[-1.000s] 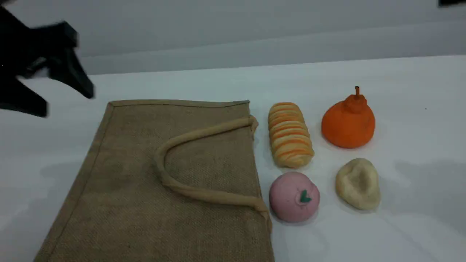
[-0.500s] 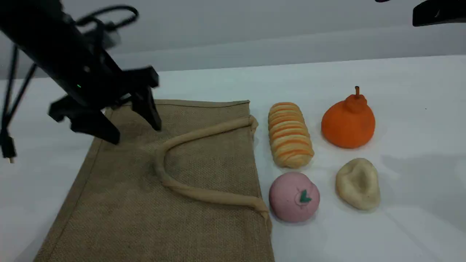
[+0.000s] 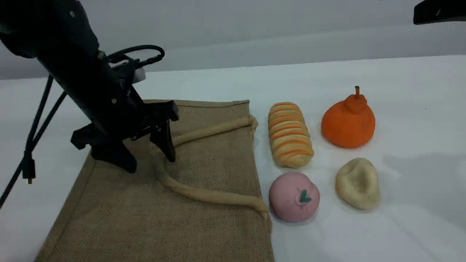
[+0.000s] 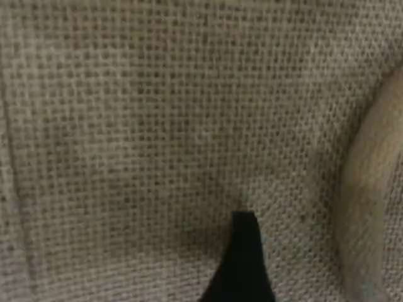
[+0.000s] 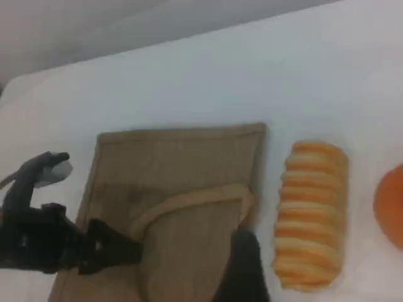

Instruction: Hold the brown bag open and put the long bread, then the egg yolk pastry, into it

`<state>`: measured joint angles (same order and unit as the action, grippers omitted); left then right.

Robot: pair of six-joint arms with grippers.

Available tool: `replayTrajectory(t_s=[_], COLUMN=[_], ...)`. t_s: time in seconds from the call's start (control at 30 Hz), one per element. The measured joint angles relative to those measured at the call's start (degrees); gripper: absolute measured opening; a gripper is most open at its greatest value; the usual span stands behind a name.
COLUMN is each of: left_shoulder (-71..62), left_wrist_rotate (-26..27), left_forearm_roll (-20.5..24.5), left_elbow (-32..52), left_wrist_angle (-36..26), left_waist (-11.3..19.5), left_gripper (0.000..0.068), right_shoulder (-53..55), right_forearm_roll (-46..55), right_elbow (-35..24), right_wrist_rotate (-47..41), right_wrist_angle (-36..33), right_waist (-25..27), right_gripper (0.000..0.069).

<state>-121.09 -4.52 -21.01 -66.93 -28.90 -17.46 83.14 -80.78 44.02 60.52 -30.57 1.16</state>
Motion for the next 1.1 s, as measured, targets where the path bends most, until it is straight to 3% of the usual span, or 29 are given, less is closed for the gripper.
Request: replayTrajectory(t_s=[0.2,0.33,0.7,1.1], left_shoulder=[-2.3,-2.8,-2.8,-2.8], left_wrist_rotate=[-1.1,-2.3,-2.3,-11.1], left_forearm_roll=[0.1,0.1,2.6,11.3], left_elbow=[-2.9,-3.3,-3.3,-3.3], left_wrist_angle=[-1.5,-2.5,-2.4,-4.0], left_waist=[0.0,0.0,0.0,0.0], left_gripper=[0.054,0.0492,0.0215,0.0203], right_shoulder=[0.0,0.0,0.0,0.0], right_forearm_roll=[-0.1,-0.1,-0.1,-0.1], right_elbow=[0.0,0.0,0.0,0.0], right_wrist_rotate=[0.0,0.0,0.0,0.0], right_wrist_angle=[0.0,0.0,0.0,0.0], right_waist=[0.0,0.0,0.0,0.0], right_gripper=[0.0514,0.0514,0.0514,0.0514])
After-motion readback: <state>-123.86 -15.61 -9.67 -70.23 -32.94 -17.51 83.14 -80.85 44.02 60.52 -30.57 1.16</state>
